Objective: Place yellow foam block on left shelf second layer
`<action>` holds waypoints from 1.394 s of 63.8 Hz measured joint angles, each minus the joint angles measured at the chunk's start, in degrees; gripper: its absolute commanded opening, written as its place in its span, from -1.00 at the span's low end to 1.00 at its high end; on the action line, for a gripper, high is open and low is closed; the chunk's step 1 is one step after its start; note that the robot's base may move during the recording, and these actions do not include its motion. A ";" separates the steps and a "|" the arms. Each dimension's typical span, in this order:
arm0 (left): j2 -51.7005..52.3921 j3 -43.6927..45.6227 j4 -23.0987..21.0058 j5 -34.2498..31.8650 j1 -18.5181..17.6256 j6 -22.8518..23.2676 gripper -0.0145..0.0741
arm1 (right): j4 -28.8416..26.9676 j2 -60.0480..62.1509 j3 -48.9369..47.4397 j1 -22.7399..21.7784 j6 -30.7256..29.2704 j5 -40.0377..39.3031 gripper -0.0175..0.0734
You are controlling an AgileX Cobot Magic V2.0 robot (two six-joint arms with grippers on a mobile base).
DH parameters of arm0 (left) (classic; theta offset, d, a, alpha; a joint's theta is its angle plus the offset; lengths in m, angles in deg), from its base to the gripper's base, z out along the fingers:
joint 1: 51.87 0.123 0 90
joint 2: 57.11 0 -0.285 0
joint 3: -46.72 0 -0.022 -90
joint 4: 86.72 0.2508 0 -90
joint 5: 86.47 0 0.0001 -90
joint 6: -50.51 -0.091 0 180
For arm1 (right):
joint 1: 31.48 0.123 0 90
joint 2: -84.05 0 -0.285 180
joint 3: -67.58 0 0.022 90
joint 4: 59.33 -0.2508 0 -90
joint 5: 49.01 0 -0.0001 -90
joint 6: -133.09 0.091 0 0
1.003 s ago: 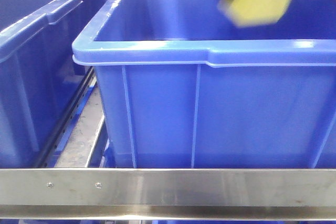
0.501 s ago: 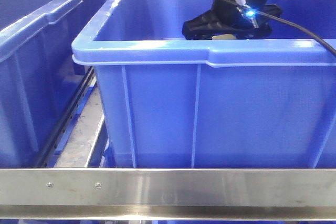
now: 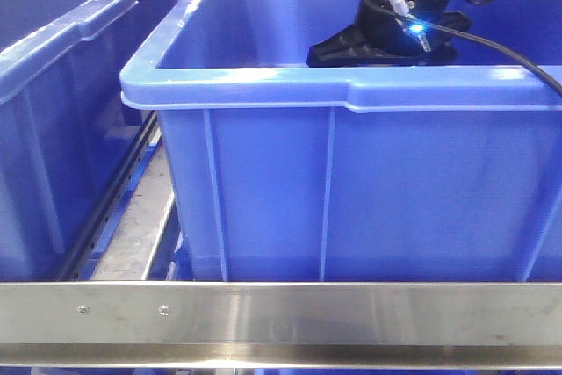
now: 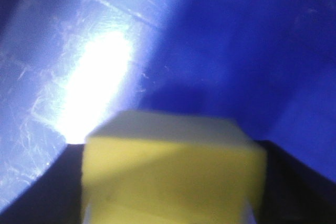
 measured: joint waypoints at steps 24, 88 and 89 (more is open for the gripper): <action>0.00 0.00 0.00 0.00 0.00 0.00 -0.36 | 1.52 11.23 7.16 0.20 -0.10 -5.15 0.70; 0.00 0.00 0.00 0.00 0.00 0.00 -0.36 | 2.25 59.90 42.53 0.33 -0.12 -17.54 -0.49; 0.00 0.00 0.00 0.00 0.00 0.00 -0.36 | 2.25 59.90 42.53 0.33 -0.12 -17.54 -0.49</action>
